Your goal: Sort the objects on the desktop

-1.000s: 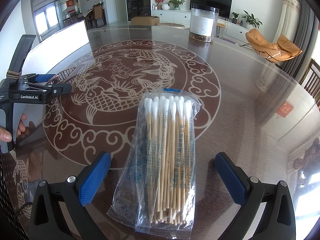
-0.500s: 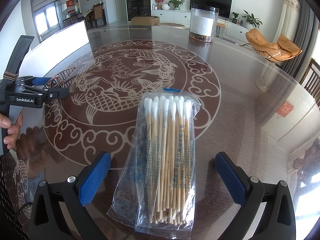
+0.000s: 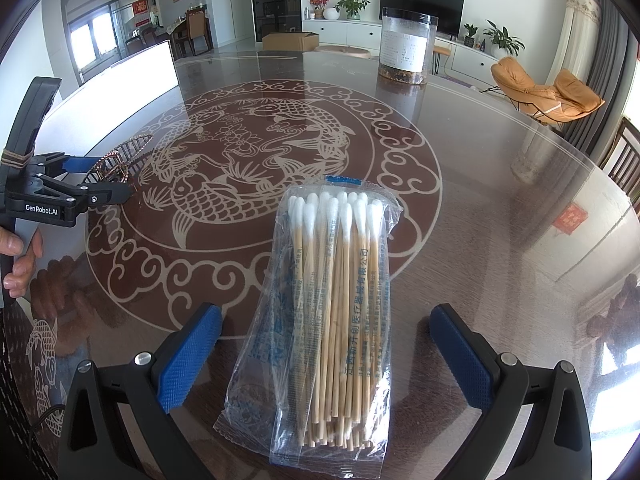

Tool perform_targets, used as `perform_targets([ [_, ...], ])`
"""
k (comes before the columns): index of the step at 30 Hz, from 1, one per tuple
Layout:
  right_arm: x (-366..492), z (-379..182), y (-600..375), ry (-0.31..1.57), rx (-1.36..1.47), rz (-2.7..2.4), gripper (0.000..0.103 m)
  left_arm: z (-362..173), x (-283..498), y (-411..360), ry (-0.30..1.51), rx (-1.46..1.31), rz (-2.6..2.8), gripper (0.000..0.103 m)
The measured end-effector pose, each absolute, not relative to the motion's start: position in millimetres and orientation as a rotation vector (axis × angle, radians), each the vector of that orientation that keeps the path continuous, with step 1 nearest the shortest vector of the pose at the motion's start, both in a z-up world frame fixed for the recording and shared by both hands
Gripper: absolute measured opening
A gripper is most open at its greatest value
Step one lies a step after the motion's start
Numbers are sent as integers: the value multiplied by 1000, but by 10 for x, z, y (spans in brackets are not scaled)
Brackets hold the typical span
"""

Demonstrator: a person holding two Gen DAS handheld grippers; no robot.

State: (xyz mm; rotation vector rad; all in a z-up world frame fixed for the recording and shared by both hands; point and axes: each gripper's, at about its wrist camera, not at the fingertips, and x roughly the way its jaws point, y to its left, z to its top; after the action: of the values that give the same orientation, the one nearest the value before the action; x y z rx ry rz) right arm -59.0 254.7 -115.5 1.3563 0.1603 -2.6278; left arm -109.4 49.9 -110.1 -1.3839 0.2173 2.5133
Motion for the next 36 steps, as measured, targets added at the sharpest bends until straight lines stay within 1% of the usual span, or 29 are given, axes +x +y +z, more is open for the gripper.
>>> perform_targets([
  [36,-591,-1166,2548,160,1355,-2628,103,-1082,-1100,524,209,-1377,2528,103],
])
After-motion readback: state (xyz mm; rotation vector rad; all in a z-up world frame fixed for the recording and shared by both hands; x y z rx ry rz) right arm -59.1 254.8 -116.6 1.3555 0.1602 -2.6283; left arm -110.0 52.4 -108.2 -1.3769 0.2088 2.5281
